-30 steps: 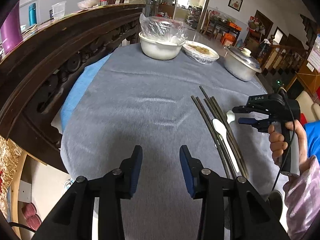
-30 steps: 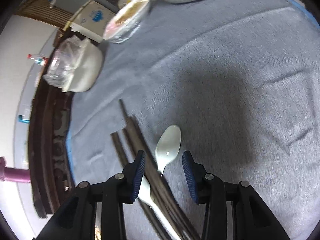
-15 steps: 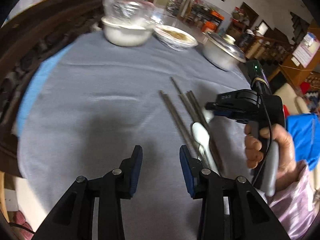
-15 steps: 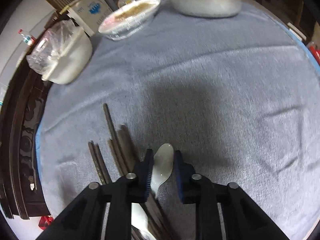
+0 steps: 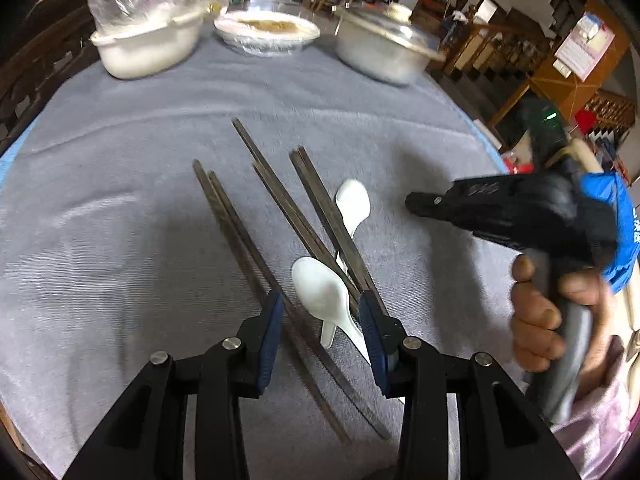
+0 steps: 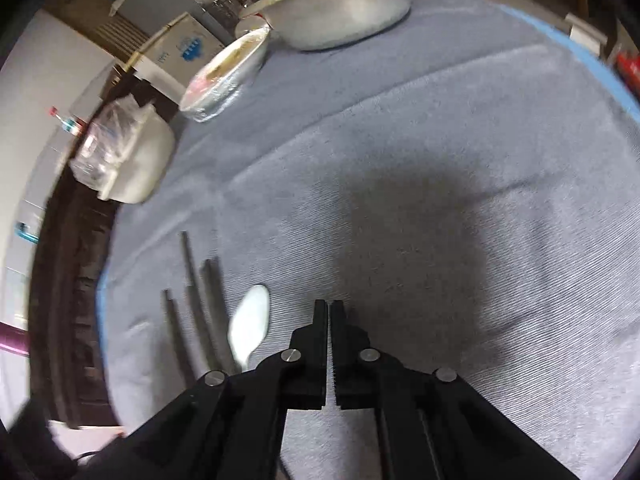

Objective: Organize utensils

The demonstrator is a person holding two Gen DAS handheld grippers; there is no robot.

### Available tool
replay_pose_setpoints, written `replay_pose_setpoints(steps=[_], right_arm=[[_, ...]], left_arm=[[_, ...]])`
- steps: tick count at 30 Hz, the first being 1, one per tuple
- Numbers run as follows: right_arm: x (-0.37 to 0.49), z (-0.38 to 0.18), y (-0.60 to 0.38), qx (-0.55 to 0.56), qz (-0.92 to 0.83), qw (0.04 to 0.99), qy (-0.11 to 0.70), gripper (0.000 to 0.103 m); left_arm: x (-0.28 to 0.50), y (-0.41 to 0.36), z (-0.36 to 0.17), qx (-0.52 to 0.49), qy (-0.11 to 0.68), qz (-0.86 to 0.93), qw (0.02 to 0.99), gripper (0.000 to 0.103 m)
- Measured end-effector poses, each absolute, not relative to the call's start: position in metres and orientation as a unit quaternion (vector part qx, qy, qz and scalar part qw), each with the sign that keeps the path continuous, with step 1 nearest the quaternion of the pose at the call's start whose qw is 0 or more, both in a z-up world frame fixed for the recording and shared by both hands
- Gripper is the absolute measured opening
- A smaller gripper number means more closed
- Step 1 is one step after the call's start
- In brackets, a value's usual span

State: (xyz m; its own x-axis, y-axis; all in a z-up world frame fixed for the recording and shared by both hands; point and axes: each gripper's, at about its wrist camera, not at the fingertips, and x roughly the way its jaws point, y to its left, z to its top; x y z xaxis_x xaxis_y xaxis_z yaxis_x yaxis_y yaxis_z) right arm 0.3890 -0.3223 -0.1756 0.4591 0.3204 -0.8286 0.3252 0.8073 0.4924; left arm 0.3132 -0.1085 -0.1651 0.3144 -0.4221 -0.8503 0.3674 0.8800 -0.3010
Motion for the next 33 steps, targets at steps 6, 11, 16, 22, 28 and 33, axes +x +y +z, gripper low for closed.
replay_pose_setpoints(steps=[6, 11, 16, 22, 28, 33], right_arm=[[0.392, -0.182, -0.318, 0.334, 0.025, 0.782, 0.526, 0.005], [0.392, -0.181, -0.309, 0.334, 0.041, 0.781, 0.526, 0.016], [0.4, -0.175, -0.295, 0.311, 0.027, 0.787, 0.532, 0.034], [0.414, -0.168, -0.274, 0.265, -0.006, 0.783, 0.562, 0.032], [0.422, -0.164, -0.246, 0.218, -0.031, 0.787, 0.577, 0.034], [0.43, -0.161, -0.215, 0.124, -0.056, 0.796, 0.589, 0.033]], left_arm=[[0.315, -0.122, -0.178, -0.005, 0.535, -0.245, 0.808, 0.04], [0.311, -0.123, -0.178, 0.015, 0.518, -0.262, 0.814, 0.029], [0.318, -0.113, -0.183, 0.029, 0.514, -0.28, 0.811, 0.028], [0.318, -0.094, -0.179, 0.051, 0.513, -0.288, 0.807, 0.028], [0.315, -0.072, -0.176, 0.062, 0.514, -0.29, 0.805, 0.028], [0.329, -0.072, -0.182, 0.034, 0.528, -0.28, 0.801, 0.029]])
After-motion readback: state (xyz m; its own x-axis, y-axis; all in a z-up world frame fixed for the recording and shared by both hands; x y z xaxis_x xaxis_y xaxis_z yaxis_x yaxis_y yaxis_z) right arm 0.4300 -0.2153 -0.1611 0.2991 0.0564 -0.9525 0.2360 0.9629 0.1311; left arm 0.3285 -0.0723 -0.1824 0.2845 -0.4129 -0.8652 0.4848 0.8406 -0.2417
